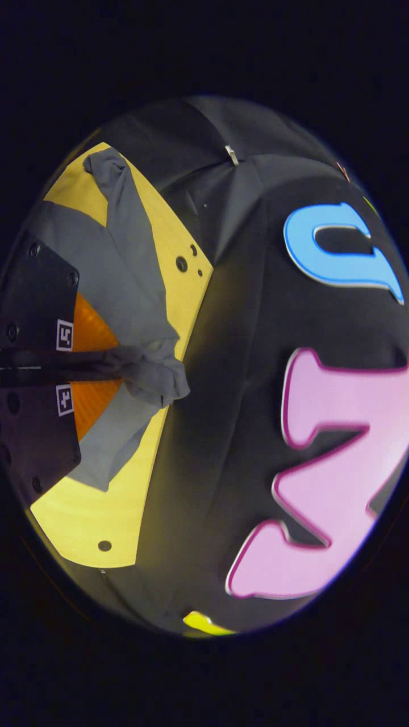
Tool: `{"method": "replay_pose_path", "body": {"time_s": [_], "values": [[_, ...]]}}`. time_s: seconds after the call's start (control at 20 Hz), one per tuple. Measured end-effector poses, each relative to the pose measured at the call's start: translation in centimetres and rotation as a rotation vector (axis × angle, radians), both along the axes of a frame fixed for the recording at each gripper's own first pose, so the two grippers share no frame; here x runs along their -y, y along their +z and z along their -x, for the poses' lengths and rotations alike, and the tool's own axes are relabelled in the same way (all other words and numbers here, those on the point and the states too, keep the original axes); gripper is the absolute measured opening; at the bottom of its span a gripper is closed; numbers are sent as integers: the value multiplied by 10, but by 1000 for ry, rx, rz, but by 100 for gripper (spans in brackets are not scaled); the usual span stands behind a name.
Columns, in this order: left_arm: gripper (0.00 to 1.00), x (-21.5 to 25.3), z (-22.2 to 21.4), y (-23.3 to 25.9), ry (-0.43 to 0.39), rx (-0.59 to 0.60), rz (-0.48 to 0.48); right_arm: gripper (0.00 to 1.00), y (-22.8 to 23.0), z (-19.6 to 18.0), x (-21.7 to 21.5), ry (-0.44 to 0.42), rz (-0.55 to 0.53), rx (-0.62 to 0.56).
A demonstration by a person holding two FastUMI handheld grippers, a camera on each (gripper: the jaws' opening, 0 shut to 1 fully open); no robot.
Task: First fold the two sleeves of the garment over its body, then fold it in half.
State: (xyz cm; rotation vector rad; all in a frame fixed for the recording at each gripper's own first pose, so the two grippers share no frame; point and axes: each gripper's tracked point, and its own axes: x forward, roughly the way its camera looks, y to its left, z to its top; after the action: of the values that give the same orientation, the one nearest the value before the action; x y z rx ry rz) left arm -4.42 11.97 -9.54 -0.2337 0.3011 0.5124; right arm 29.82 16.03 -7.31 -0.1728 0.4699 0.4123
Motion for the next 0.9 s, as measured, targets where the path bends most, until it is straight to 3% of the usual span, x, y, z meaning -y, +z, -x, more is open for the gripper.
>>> {"method": "replay_pose_path", "body": {"time_s": [0.25,0.35,0.4,0.5,0.6,0.75,0.9], "values": [[96,-39,25,-13,122,3,40,7,-42,15,-114,125,-32,-76],[96,-57,39,-23,183,9,73,6,-68,19,-144,122,10,-129],[96,-69,46,-36,216,1,100,8,-76,20,-155,119,6,-145],[97,-88,53,-44,259,-3,110,25,-92,29,-173,113,-19,-207],[97,-106,54,-50,270,-3,94,27,-102,36,-176,119,-23,-232],[97,-127,43,-67,260,-26,113,86,-84,47,-171,156,-30,-177],[97,-152,12,-90,236,-45,136,100,-61,73,-131,120,-46,-109]]}}
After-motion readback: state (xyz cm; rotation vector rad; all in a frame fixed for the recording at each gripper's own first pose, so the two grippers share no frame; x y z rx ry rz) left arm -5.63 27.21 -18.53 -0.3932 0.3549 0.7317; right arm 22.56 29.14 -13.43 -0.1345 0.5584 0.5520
